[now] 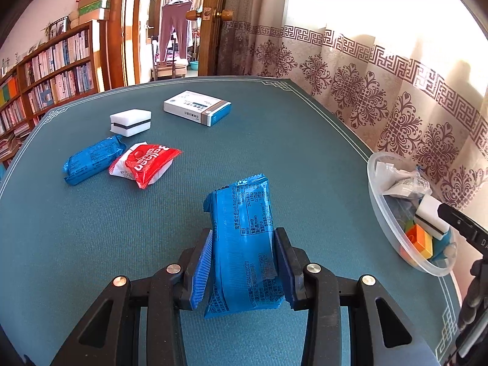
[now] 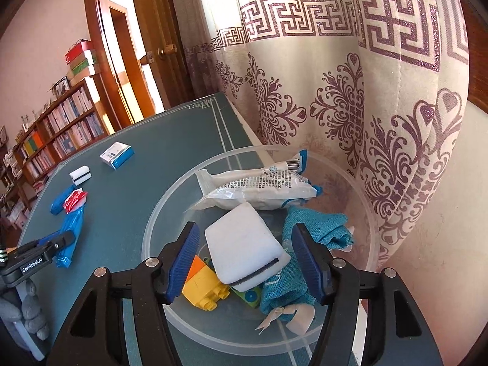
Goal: Organize objects
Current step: 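Lower the white sponge into the clear bowl and open the right tool, then lower the blue packet into the clear bowl and open the left tool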
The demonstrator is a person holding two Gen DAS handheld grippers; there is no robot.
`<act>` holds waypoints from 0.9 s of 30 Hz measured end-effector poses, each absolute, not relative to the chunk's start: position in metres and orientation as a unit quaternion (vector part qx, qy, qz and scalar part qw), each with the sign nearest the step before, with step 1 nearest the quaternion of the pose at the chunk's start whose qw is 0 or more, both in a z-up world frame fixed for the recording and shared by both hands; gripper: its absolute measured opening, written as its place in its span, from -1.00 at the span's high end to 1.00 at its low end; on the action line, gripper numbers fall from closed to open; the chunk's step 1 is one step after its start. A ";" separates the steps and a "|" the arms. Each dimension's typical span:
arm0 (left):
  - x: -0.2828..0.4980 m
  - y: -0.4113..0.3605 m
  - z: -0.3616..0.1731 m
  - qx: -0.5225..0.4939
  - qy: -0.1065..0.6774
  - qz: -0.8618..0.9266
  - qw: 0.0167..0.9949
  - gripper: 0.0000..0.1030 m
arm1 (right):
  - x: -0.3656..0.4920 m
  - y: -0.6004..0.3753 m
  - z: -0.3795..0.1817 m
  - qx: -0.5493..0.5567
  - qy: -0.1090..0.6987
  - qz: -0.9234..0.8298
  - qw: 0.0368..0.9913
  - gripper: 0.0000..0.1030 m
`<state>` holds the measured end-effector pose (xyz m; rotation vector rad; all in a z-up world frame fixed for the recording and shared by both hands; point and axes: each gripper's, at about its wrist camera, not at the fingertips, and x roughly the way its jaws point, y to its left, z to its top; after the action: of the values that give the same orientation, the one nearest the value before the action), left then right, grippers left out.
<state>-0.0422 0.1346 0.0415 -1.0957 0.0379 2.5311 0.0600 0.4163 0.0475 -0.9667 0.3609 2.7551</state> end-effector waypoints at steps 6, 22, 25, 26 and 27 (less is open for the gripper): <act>-0.036 0.162 0.043 -0.400 0.023 0.889 0.222 0.19 | 0.070 0.417 0.046 -0.323 0.107 0.935 0.096 -0.25; -0.014 0.254 0.067 -0.404 0.062 0.847 0.340 0.19 | 0.084 0.427 0.054 -0.298 0.120 0.943 0.090 -0.25; -0.006 0.265 0.068 -0.412 0.064 0.833 0.363 0.19 | 0.087 0.431 0.057 -0.291 0.126 0.944 0.091 -0.25; -0.004 0.268 0.068 -0.415 0.064 0.829 0.370 0.19 | 0.088 0.432 0.058 -0.289 0.128 0.944 0.092 -0.25; -0.002 0.271 0.067 -0.418 0.065 0.824 0.376 0.19 | 0.088 0.433 0.059 -0.286 0.130 0.945 0.094 -0.25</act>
<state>-0.0024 0.2707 0.0668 -1.0699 0.1669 2.1094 0.0885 0.4330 0.0593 -0.8486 0.3856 2.8015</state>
